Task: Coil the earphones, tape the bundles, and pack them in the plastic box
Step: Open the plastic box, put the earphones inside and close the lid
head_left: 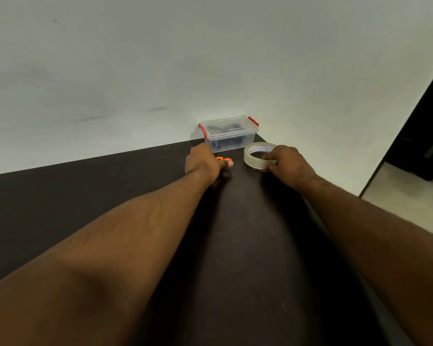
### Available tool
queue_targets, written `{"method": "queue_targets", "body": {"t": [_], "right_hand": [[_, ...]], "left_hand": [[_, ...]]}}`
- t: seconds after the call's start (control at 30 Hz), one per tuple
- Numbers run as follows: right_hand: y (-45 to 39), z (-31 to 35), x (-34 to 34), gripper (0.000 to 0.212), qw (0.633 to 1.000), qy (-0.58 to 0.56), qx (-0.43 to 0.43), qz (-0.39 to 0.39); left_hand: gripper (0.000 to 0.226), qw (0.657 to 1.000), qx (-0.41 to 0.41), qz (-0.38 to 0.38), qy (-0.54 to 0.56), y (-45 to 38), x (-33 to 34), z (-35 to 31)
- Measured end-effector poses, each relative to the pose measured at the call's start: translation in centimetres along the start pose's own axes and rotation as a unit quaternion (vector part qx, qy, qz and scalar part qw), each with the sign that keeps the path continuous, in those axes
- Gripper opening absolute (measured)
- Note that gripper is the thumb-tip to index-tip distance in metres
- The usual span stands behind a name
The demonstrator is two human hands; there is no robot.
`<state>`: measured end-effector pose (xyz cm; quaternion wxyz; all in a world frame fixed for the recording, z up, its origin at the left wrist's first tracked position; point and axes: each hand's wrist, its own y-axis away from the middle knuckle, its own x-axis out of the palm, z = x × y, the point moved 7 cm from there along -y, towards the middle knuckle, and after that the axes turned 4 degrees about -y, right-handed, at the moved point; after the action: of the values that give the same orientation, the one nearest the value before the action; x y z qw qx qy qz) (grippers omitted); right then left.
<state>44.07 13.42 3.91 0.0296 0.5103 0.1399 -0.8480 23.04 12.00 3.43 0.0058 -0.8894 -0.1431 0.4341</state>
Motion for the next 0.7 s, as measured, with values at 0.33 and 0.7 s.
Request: {"method": "queue_targets", "body": {"t": [0.33,0.7], "right_hand": [[-0.7,-0.2,2.1,0.029,0.998,0.013,-0.057,-0.031],[0.0,0.5,1.7,0.035,0.998,0.026,-0.056,-0.023]], "left_hand": [[0.054,0.997,0.013,-0.022,-0.077,-2.6,1.9,-1.5],[0.048,0.996,0.014,-0.020,-0.088,-0.9,1.3,-2.5]]}}
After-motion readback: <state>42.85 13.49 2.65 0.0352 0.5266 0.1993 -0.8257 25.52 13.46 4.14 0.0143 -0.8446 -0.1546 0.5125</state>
